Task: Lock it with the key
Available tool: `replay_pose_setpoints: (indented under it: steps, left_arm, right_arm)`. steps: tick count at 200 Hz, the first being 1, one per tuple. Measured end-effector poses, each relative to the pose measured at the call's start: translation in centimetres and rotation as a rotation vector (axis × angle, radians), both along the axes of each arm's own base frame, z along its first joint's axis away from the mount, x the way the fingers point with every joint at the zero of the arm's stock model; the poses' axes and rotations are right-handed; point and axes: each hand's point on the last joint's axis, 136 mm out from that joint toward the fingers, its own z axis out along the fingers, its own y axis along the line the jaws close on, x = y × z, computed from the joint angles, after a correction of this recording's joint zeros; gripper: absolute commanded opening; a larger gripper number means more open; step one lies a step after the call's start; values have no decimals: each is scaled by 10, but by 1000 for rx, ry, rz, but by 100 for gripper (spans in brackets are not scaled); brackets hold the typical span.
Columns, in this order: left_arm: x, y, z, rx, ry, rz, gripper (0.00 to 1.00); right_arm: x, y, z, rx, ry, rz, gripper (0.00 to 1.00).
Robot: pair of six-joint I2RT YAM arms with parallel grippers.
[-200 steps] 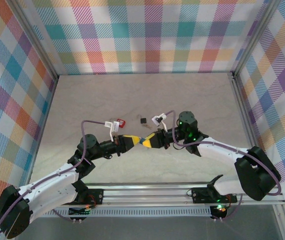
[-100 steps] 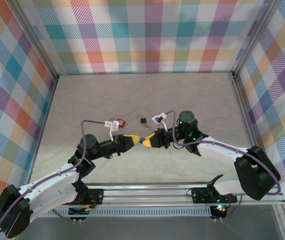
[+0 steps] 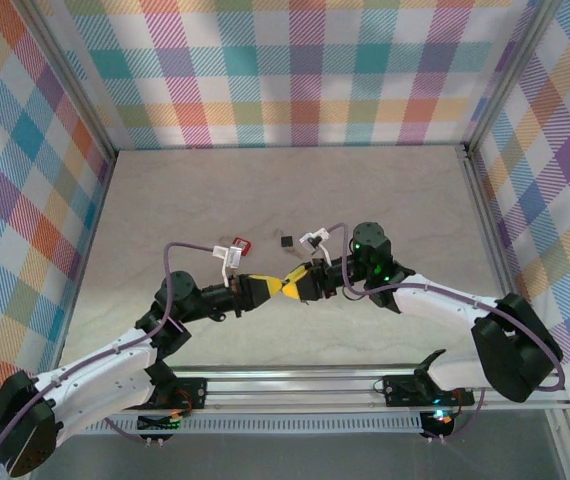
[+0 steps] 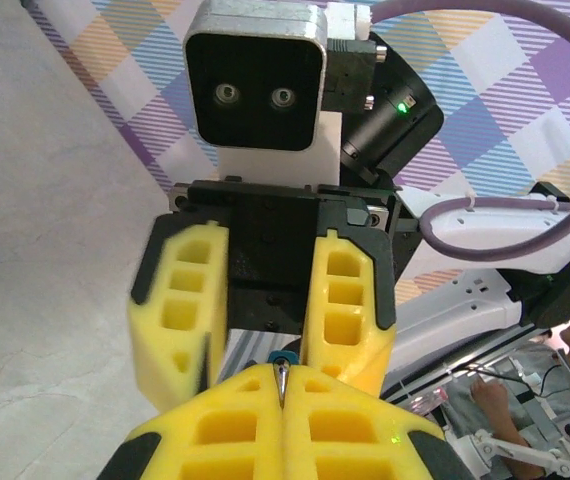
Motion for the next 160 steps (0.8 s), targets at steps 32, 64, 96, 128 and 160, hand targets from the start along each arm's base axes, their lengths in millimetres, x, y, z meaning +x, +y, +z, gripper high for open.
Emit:
replay_pose_setpoints:
  steps: [32, 64, 96, 128, 160]
  left_arm:
    - [-3, 2, -3, 20, -8, -2, 0]
    - [-3, 6, -7, 49, -14, 17, 0]
    - [3, 9, -16, 87, -7, 57, 0]
    - [10, 10, -21, 107, -6, 95, 0]
    - [20, 6, -28, 137, 14, 116, 0]
  right_arm:
    - [3, -1, 0, -11, -17, -38, 61]
    - [7, -9, 13, -5, -82, -119, 76]
    - [18, -24, 20, -8, -141, -249, 89]
    - [35, -45, 14, -37, -168, -440, 99]
    - [51, -67, 6, -63, -176, -606, 99]
